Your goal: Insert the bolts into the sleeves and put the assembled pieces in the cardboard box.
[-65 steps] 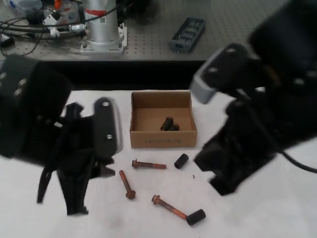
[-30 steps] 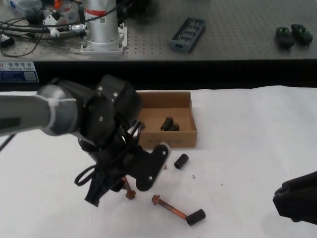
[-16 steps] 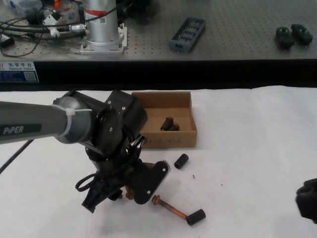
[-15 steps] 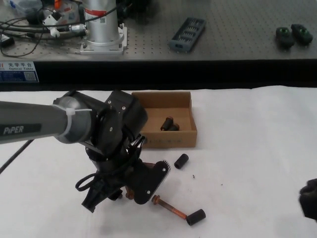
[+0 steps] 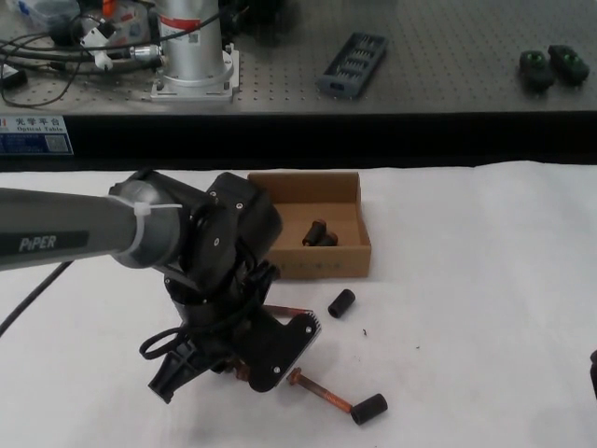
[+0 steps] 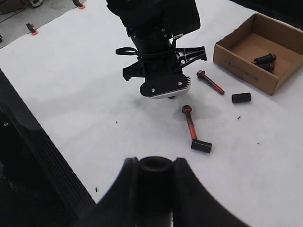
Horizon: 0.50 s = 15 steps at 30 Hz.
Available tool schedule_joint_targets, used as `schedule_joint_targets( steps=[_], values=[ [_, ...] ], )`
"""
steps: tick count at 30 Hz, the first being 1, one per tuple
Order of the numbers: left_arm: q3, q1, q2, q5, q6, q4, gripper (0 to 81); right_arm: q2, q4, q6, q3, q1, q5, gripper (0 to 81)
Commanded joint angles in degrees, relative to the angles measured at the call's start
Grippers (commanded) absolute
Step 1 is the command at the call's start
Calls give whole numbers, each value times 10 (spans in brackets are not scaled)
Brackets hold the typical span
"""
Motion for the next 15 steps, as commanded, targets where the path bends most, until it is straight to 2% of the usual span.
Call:
schedule_joint_targets(
  steps=[1,5,10,15],
  values=[
    [7,-10,34,16,4,8,147,-8,-1,0,-1,-4,-5,1],
    [7,-10,34,10,-23,-22,143,-8,-1,0,-1,-4,-5,1],
    [-1,-11,19,9,-211,-97,19,-8,-1,0,-1,-4,-4,1],
    [-22,-11,-16,17,-312,-131,6,-8,-1,0,-1,-4,34,1]
  ],
)
